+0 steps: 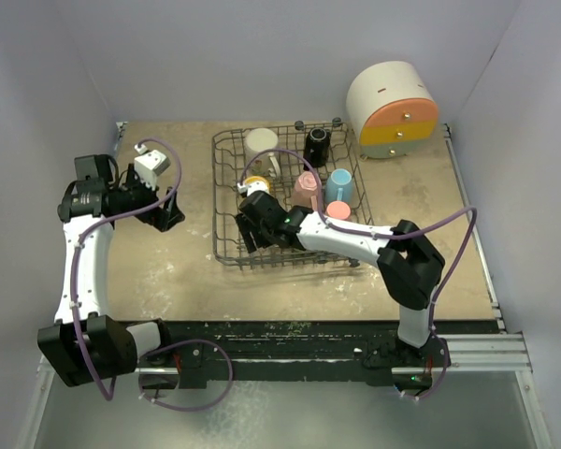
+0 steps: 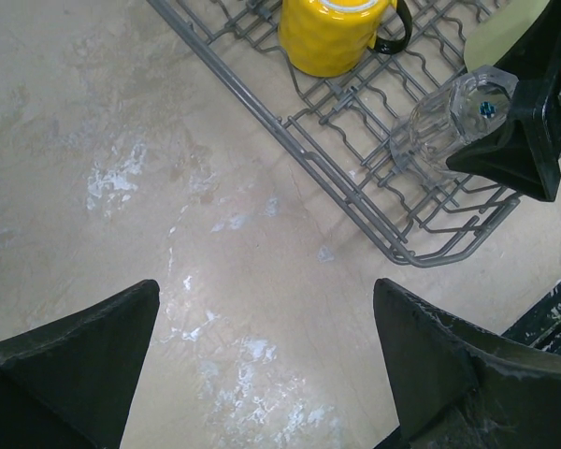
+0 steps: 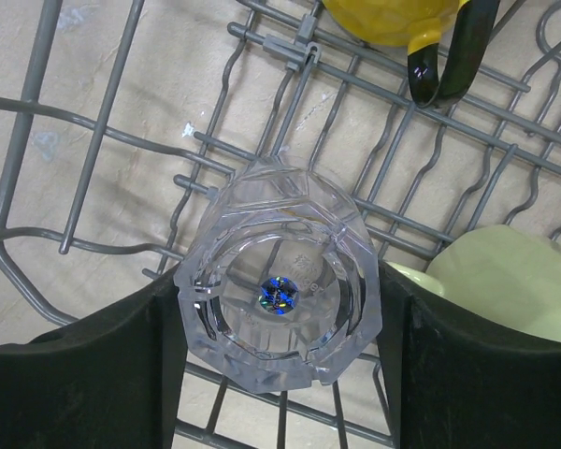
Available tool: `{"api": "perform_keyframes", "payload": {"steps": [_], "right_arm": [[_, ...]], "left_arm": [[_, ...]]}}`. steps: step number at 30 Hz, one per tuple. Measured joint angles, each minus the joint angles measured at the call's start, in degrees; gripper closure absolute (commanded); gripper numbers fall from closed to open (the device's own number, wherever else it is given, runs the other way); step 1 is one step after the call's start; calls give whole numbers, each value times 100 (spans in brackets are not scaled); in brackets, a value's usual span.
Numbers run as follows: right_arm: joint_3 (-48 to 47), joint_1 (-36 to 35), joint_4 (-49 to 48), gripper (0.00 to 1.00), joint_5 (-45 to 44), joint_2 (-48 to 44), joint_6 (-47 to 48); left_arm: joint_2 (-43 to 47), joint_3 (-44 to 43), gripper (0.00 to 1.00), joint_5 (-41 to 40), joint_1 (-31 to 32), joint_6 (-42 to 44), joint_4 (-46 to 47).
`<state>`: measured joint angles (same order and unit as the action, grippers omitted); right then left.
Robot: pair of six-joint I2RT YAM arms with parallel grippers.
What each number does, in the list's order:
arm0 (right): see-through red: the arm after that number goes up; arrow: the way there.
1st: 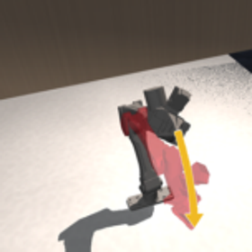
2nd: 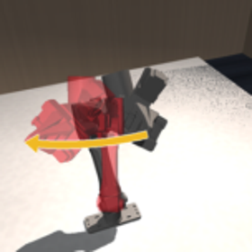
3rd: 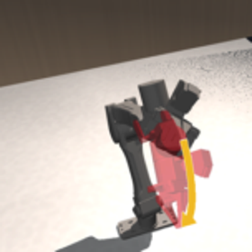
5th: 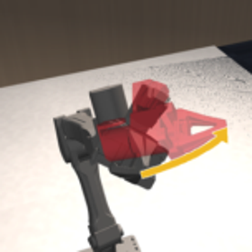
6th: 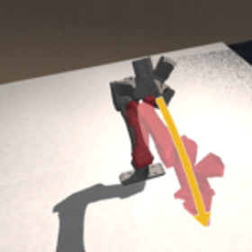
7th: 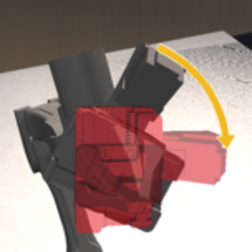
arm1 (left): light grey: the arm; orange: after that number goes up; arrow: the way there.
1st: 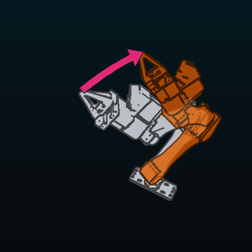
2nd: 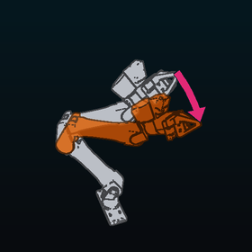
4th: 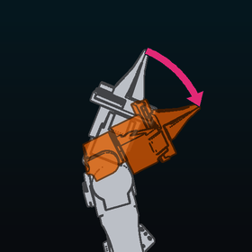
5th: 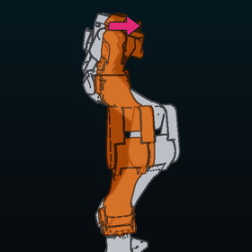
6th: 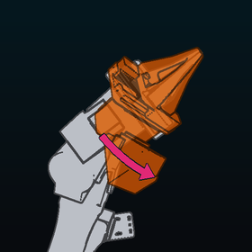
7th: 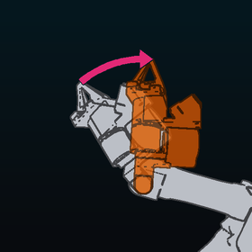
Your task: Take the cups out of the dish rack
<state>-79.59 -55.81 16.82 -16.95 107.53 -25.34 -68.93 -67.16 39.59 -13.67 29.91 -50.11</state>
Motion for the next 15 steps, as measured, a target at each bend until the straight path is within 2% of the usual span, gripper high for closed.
{"api": "perform_keyframes", "payload": {"steps": [3, 6, 9, 15], "right_arm": [[-140, 2, 120, 76, 0, -2, 7], [-455, 52, 304, 84, 59, -20, 26], [-691, 175, 398, 86, 415, -199, 26], [-800, 988, 352, 84, 1891, -1150, -22]], "left_arm": [[61, 0, 1, 76, 11, 105, -7], [114, 0, 1, 188, 20, 232, -22], [247, 7, 1, 474, 20, 435, -52], [605, 20, 1, 1353, 37, 907, -142]]}}
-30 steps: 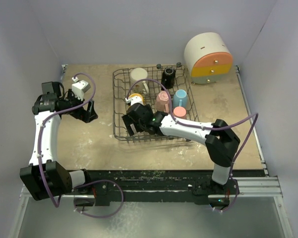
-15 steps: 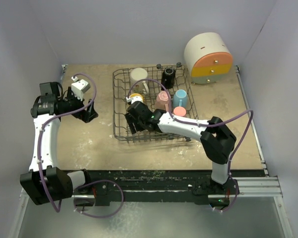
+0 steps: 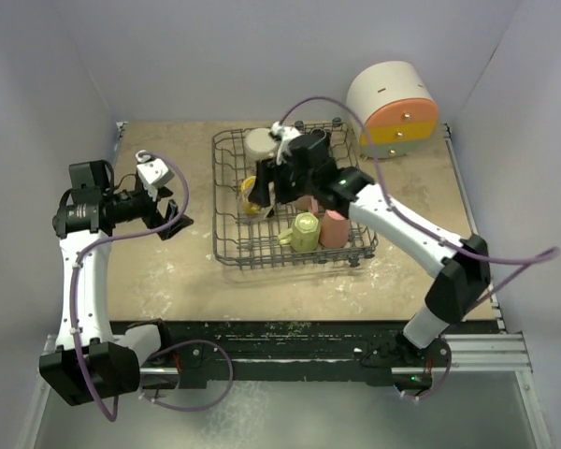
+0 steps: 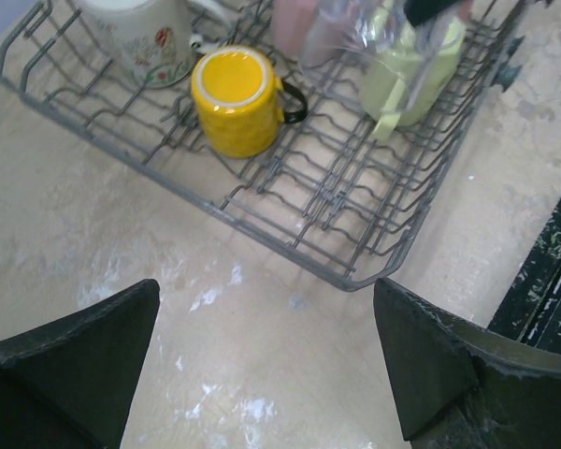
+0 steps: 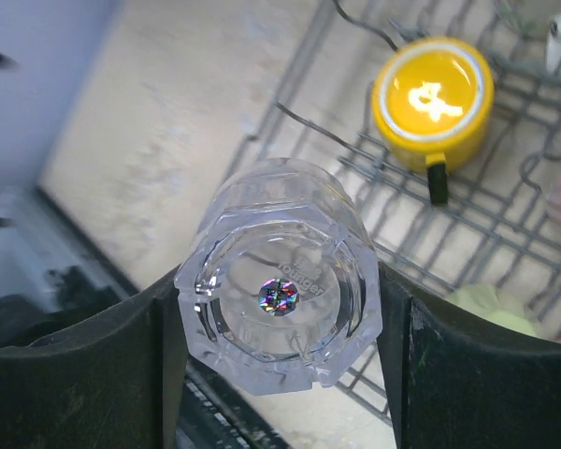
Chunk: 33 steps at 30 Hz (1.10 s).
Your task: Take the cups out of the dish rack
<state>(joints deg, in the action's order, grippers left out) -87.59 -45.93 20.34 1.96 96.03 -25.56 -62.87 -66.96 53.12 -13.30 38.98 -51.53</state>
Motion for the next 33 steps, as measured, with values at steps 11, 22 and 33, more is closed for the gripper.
{"api": "perform_keyframes", "payload": {"steps": [11, 22, 33], "right_arm": [[1095, 1150, -2129, 88, 3475, -1167, -1637], [2315, 1021, -6236, 96, 4557, -627, -5080], [2426, 387, -8231, 100, 4096, -251, -6835]], "left_arm": [[308, -205, 3, 1014, 291, 638, -496], [1003, -227, 14, 1729, 341, -1064, 1272], [960, -227, 25, 2100, 404, -3202, 2931]]}}
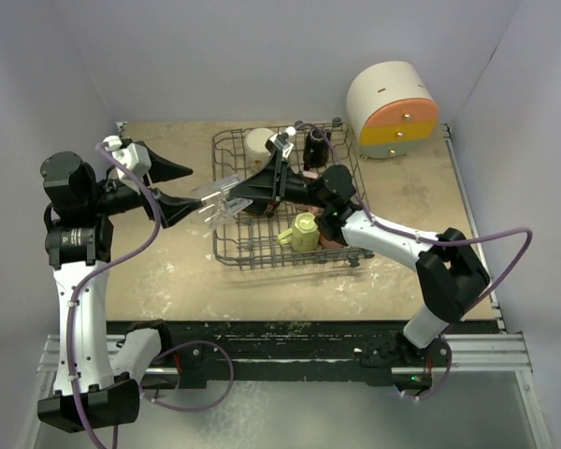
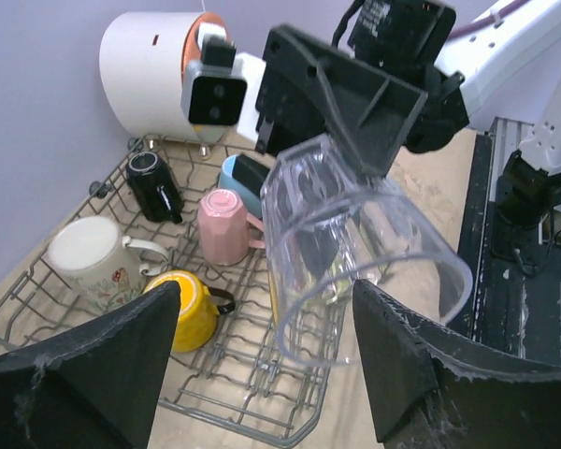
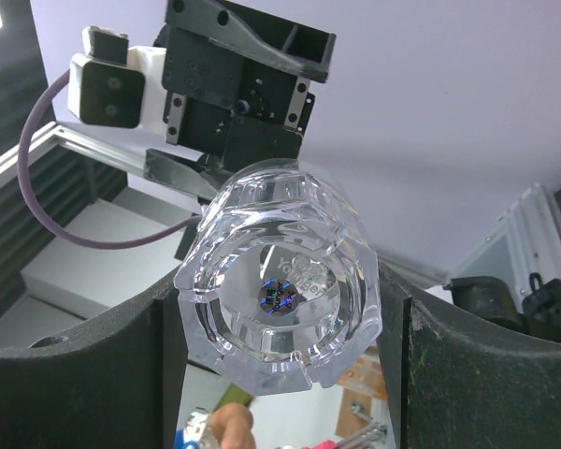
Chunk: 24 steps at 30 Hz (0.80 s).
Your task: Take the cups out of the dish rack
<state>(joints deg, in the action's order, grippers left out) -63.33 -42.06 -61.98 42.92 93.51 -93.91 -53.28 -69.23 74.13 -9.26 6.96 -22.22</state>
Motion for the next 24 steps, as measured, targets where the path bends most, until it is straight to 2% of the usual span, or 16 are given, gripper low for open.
{"api": "perform_keyframes", "payload": {"steps": [3, 5, 7, 11, 14, 16, 18, 19, 23, 24], "right_arm": [[-7, -164, -90, 100, -177, 107, -199], [-9, -249, -146, 100, -299, 144, -321], [-9, -299, -192, 96, -422, 157, -402], [-24, -334, -238, 84, -573, 164, -498], [-105, -369, -238, 73, -573, 219, -706], [-164, -374, -258, 72, -570, 280, -787], [-205, -372, -306, 70, -573, 345, -844], [-236, -372, -332, 63, -575, 391, -870], [-308, -361, -385, 10, -549, 544, -957], [-308, -352, -348, 1, -542, 549, -957]], "left_arm": [[7, 0, 38, 48, 4, -363, 245], [7, 0, 52, 59, 7, -494, 289], [7, 0, 68, 70, 7, -538, 286], [4, 0, 90, 57, 7, -566, 286], [-13, -2, 92, 11, 0, -470, 378], [-26, -2, 92, -13, -11, -461, 433], [-61, 4, 97, -22, -17, -511, 501], [-83, 20, 100, -24, -28, -570, 553], [-114, 138, 100, -168, -50, -638, 664], [-116, 146, 100, -245, -48, -610, 612]]}}
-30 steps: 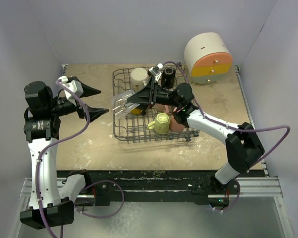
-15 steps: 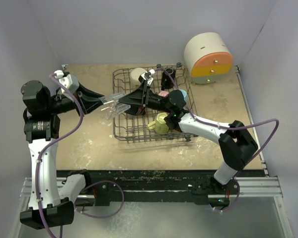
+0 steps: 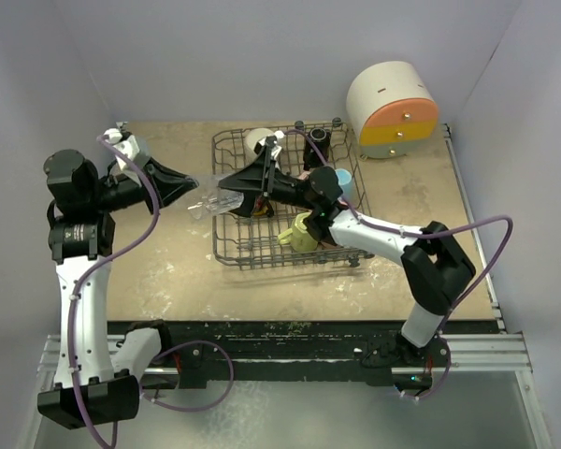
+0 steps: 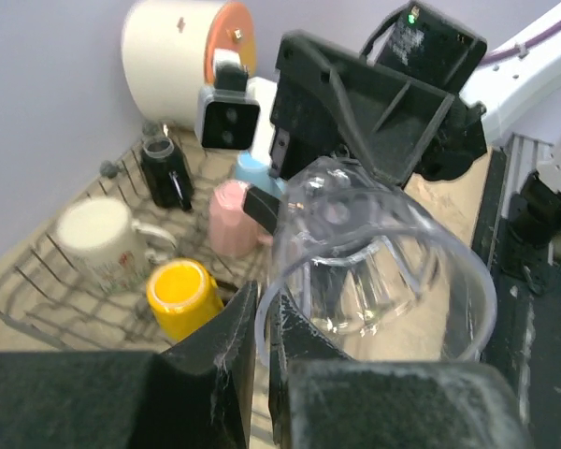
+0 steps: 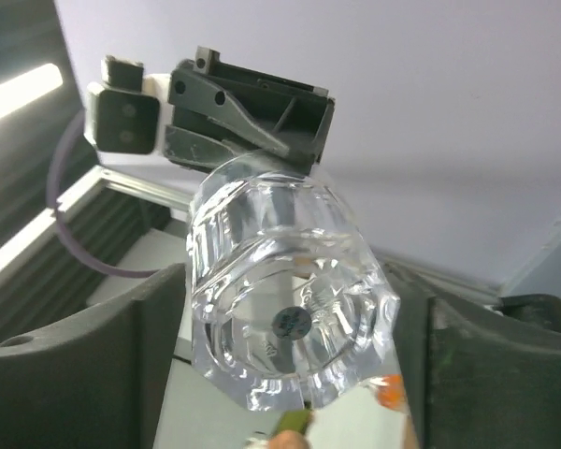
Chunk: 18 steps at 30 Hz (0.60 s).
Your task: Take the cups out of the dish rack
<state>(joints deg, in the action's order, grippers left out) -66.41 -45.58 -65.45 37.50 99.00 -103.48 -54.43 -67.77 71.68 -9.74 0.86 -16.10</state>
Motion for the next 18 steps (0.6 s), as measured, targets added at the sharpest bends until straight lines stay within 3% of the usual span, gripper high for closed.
{"api": "perform_keyframes", "payload": {"steps": [4, 11, 18], "right_arm": [[37, 162, 734, 0, 74, -170, 544], [-164, 1342, 4212, 0, -280, -1270, 2778], [-708, 1759, 6583, 0, -1049, -1714, 4658]], "left_arm": [[-210, -223, 100, -562, 107, 363, -852], [-1923, -2199, 100, -3414, 114, 1488, -2618], [-3377, -3075, 100, -5342, 114, 2098, -3595]]}}
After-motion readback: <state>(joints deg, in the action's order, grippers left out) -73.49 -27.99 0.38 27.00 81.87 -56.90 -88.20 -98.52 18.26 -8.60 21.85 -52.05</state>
